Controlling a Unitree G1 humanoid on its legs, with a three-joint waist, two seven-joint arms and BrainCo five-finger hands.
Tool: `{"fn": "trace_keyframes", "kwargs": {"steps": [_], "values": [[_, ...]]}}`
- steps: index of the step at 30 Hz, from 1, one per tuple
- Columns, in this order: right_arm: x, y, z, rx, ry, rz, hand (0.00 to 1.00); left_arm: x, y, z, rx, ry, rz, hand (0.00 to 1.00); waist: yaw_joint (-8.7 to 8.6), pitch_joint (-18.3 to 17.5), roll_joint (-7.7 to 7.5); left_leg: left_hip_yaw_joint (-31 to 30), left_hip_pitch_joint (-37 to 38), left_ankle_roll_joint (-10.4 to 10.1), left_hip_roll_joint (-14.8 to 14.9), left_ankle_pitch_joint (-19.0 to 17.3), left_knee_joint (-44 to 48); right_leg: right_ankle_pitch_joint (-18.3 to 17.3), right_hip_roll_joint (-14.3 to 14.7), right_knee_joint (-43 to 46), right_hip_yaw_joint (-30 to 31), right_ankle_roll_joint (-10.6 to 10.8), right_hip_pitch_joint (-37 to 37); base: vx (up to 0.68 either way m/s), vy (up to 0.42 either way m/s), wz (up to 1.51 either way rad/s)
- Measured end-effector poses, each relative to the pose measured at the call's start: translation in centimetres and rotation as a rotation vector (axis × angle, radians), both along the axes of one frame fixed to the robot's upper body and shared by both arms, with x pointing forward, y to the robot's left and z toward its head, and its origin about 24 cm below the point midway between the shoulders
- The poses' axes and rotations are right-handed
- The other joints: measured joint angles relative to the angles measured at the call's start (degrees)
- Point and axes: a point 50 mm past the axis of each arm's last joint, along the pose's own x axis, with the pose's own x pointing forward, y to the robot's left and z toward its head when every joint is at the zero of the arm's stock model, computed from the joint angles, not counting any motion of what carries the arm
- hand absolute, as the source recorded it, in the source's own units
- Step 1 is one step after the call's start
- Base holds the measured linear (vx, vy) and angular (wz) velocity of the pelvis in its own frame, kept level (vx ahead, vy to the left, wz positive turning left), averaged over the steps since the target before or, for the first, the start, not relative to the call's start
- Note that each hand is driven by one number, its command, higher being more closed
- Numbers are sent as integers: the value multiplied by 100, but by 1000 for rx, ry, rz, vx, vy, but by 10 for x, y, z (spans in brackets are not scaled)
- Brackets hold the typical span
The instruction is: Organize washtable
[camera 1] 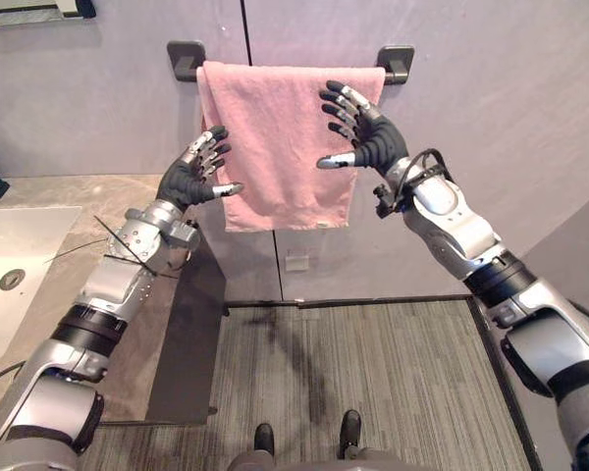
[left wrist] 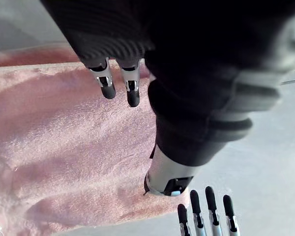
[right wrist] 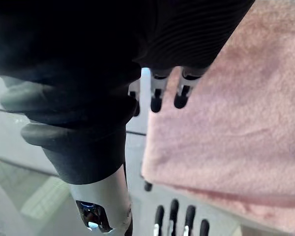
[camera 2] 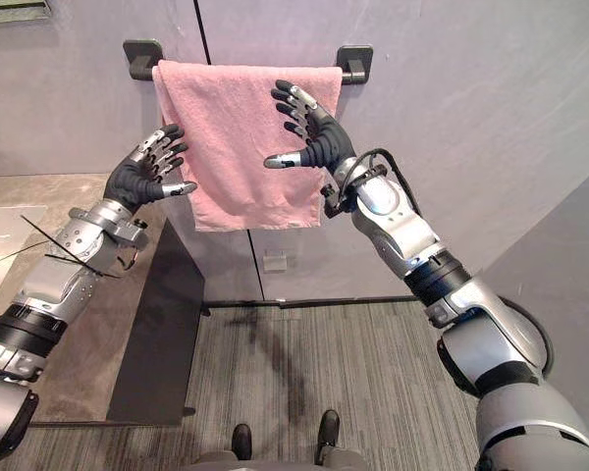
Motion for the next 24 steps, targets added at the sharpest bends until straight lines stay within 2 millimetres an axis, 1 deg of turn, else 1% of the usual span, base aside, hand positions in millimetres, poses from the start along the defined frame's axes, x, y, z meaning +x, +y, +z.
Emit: {"fn": "trace_keyframes", "kwargs": {"steps": [3,5,7,9,10,11,13,14,15,18,19,20,21,22,23,24], "values": [[1,10,7,-13,-5,39,0,10,-4,3,2,11,3,0,2,8,13,-4,-222,30,-20,21,32,39,-22,7,-2,-9,-198,17,32,3],[4,18,4,-30,11,52,0,17,-6,4,17,28,13,0,9,23,34,-7,-395,39,-23,28,60,80,-25,19,0,-24,-362,1,12,2],[9,28,-1,-16,55,54,0,24,-11,9,0,24,17,0,35,124,121,-12,-575,64,-29,48,147,131,-47,24,-8,-23,-500,0,0,0],[13,32,-1,-30,73,53,0,29,-14,17,15,10,12,0,57,232,194,-11,-695,66,-20,49,174,169,-59,24,-3,-32,-610,-14,9,-2],[16,33,4,-28,74,42,0,33,-18,30,25,-18,7,0,116,381,231,1,-798,70,-21,68,197,212,-70,24,7,-32,-708,-46,12,-3],[19,35,8,-18,81,34,0,36,-22,43,23,-51,3,0,136,474,256,5,-953,59,-29,118,196,233,-81,24,9,-29,-862,-58,13,-2],[22,38,10,-2,106,29,0,39,-26,57,19,-85,-2,0,135,598,269,1,-1067,60,-29,192,149,271,-80,24,6,-22,-1002,-43,8,2],[22,41,11,6,116,38,0,41,-30,62,9,-96,-6,0,128,714,271,0,-1093,54,-23,241,107,308,-72,25,4,-52,-1048,0,0,0],[22,45,14,12,125,46,0,45,-33,61,3,-81,-5,0,118,839,274,3,-1105,47,-20,246,106,317,-67,25,7,-56,-1061,-29,31,-1],[22,52,25,25,124,62,0,52,-38,44,20,1,12,0,90,882,276,25,-1286,46,-35,261,104,349,-72,25,22,-52,-1257,3,39,-4],[23,52,28,34,126,63,0,54,-40,44,17,5,14,0,64,930,275,25,-1282,49,-42,265,108,352,-70,25,24,-52,-1258,18,61,6],[25,52,33,59,133,57,0,59,-59,50,66,12,2,0,5,1036,266,14,-1296,47,-65,265,129,364,-35,26,51,-51,-1251,2,42,9],[27,55,37,71,138,45,0,59,-95,55,221,-8,-81,0,8,1064,262,19,-1341,47,-79,265,126,375,-52,27,66,-35,-1290,0,42,5],[28,57,37,86,145,33,0,57,-109,55,293,-7,-128,0,0,1067,258,46,-1344,49,-95,264,119,382,-67,27,93,-26,-1310,21,76,-20],[33,52,38,122,166,15,0,60,-101,62,334,-8,-105,0,-47,1088,227,165,-1325,51,-105,262,117,408,-120,27,198,12,-1354,38,87,-41],[33,48,44,138,154,19,0,59,-105,70,343,-23,-140,0,-80,1107,231,250,-1346,71,-133,249,94,432,-137,27,300,46,-1440,46,84,-43]]}}
